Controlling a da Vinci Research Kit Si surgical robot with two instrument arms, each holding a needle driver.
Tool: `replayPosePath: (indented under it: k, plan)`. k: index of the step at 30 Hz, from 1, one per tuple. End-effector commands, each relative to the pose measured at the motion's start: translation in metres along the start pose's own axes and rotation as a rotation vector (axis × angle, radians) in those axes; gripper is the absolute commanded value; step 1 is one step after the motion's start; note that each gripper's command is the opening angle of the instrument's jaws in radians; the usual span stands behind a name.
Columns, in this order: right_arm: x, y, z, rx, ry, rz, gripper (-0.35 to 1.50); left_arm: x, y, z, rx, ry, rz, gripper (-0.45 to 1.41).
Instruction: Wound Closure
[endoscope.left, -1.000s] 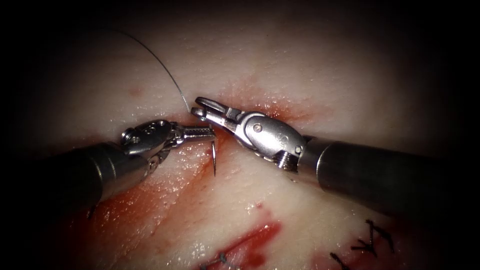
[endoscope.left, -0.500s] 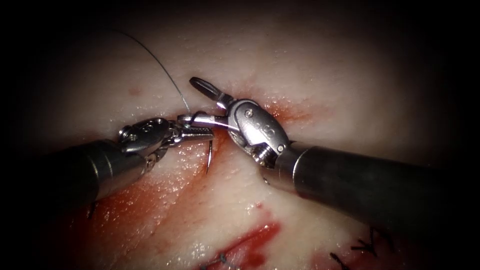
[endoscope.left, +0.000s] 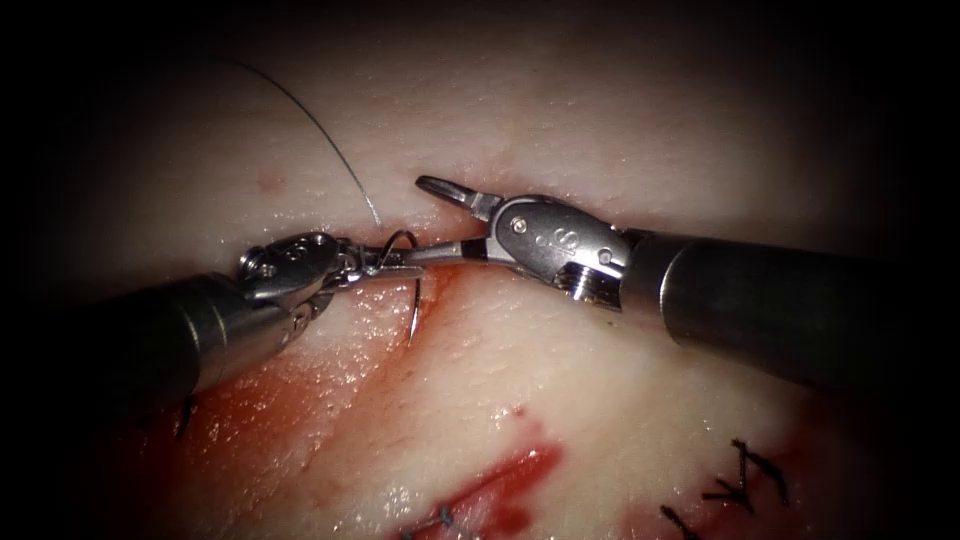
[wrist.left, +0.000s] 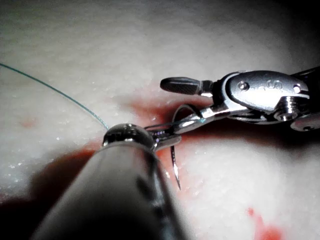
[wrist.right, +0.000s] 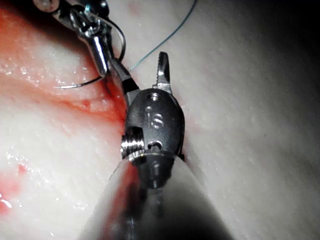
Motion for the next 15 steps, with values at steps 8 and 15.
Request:
replayPosePath:
  k: [8,15]
  plan:
    - [0.0013,0.0011,-0.0008,0.017,0.015,-0.066,1.31,0.0007,-0.0004,0.0012,0.046,0.002,-0.001,-0.45]
    - [0.0027,0.0001,-0.0008,0.06,0.047,-0.092,1.31,0.0011,-0.0008,0.0018,0.053,0.003,-0.003,-0.45]
